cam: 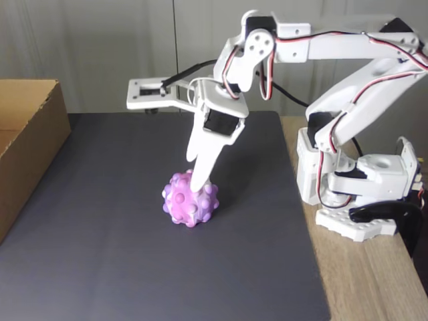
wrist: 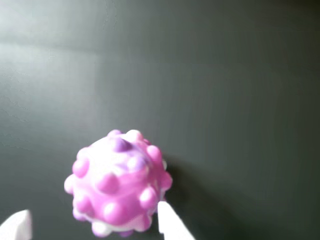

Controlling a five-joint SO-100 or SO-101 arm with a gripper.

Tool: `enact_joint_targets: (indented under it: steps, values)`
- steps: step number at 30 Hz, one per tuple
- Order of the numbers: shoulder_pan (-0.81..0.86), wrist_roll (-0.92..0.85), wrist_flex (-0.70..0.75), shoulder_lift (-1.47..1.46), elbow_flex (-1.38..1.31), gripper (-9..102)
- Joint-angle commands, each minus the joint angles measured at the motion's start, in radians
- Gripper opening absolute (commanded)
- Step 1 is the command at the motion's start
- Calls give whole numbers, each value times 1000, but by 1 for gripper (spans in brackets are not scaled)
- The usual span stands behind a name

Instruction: Grasp a ball and put it in the box.

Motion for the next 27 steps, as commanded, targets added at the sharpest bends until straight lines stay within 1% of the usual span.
enact_joint_targets:
  steps: [1, 6, 11, 20, 24, 27]
  values:
    - [0, 6, -29, -20, -29, 40]
    - [2, 8, -80, -81, -29, 48]
    - [2, 11, -135, -158, -29, 50]
    - [5, 35, -212, -284, -18, 48]
    - [8, 58, -236, -295, 26, 46]
    - [9, 106, -236, -284, 66, 42]
